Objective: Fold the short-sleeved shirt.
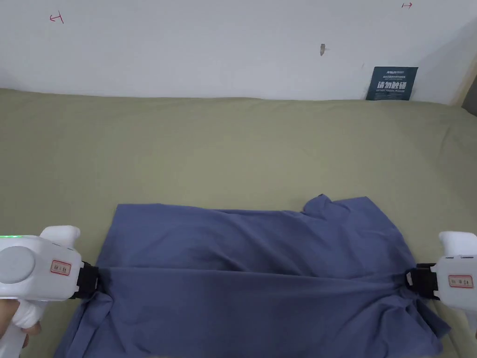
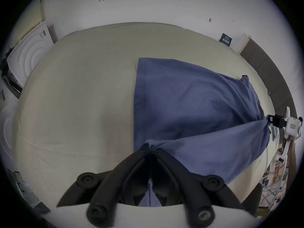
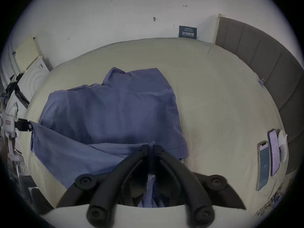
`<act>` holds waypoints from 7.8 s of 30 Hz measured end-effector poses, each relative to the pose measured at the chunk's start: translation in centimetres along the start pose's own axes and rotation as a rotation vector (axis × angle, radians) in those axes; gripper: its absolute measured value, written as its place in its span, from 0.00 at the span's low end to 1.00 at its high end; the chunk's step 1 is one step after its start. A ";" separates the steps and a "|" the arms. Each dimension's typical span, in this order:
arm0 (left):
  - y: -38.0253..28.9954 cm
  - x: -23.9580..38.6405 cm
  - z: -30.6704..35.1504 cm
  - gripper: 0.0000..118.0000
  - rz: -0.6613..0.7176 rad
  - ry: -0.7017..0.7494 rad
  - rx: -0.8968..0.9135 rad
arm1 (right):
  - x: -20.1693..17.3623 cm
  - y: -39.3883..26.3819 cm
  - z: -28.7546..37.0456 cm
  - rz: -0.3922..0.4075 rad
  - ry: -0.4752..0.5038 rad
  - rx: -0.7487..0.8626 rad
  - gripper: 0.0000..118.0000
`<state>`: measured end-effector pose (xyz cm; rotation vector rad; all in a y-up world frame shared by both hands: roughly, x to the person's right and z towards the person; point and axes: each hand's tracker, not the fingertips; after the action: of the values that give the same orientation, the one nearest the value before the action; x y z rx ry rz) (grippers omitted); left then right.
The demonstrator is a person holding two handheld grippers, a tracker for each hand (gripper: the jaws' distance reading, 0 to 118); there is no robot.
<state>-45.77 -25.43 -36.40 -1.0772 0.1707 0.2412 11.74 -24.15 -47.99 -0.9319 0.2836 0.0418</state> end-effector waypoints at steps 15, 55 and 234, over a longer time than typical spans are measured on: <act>-10.6 0.3 8.0 0.00 0.064 0.088 0.130 | 0.0 -8.5 9.8 -0.103 0.001 0.130 0.03; -10.7 1.3 3.4 0.03 0.030 0.061 0.047 | 0.1 -9.6 5.5 -0.136 0.034 -0.016 0.05; -17.3 -11.0 7.1 1.00 0.285 -0.622 -0.122 | -21.2 -12.8 25.9 0.111 0.013 0.747 0.01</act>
<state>-51.37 -28.14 -15.60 -1.0497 -0.2551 0.8369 -0.89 -9.33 -17.87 -0.1747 0.3292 0.0282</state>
